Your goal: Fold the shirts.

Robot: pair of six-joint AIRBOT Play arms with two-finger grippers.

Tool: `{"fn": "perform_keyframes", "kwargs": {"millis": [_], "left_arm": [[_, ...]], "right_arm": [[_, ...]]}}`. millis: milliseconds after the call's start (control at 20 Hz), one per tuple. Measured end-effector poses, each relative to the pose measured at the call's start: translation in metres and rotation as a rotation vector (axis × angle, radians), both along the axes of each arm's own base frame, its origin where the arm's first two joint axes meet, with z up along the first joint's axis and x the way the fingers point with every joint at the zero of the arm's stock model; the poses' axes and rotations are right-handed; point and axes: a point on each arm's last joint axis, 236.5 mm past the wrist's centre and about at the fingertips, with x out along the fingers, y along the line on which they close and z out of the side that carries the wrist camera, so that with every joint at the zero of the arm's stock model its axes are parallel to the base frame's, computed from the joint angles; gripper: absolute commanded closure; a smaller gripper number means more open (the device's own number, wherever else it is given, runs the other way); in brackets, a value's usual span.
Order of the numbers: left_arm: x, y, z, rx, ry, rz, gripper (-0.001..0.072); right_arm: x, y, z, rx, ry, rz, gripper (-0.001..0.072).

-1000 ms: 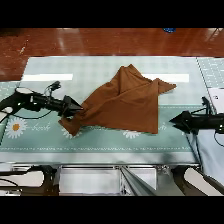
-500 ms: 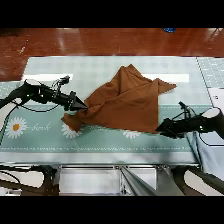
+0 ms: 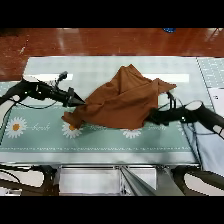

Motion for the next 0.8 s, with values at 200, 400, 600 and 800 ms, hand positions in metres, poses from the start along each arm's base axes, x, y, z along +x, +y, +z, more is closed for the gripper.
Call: {"fn": "perform_keyframes", "kwargs": {"millis": [200, 400, 600, 800], "left_arm": [[0.033, 0.009, 0.071, -0.001, -0.167, -0.009, 0.0687], [0.055, 0.016, 0.183, 0.054, -0.459, 0.020, 0.0687], [0.061, 0.043, 0.300, 0.247, -0.795, 0.191, 0.0687], [0.017, 0.063, 0.405, 0.360, -1.079, 0.345, 0.0687]], "right_arm": [[0.058, 0.010, 0.106, -0.008, -0.246, 0.111, 0.0692], [0.100, -0.003, 0.255, -0.127, -0.568, 0.156, 0.0691], [0.097, -0.028, 0.399, -0.286, -0.872, 0.116, 0.0691], [0.051, -0.044, 0.488, -0.368, -1.070, 0.063, 0.0691]]}}
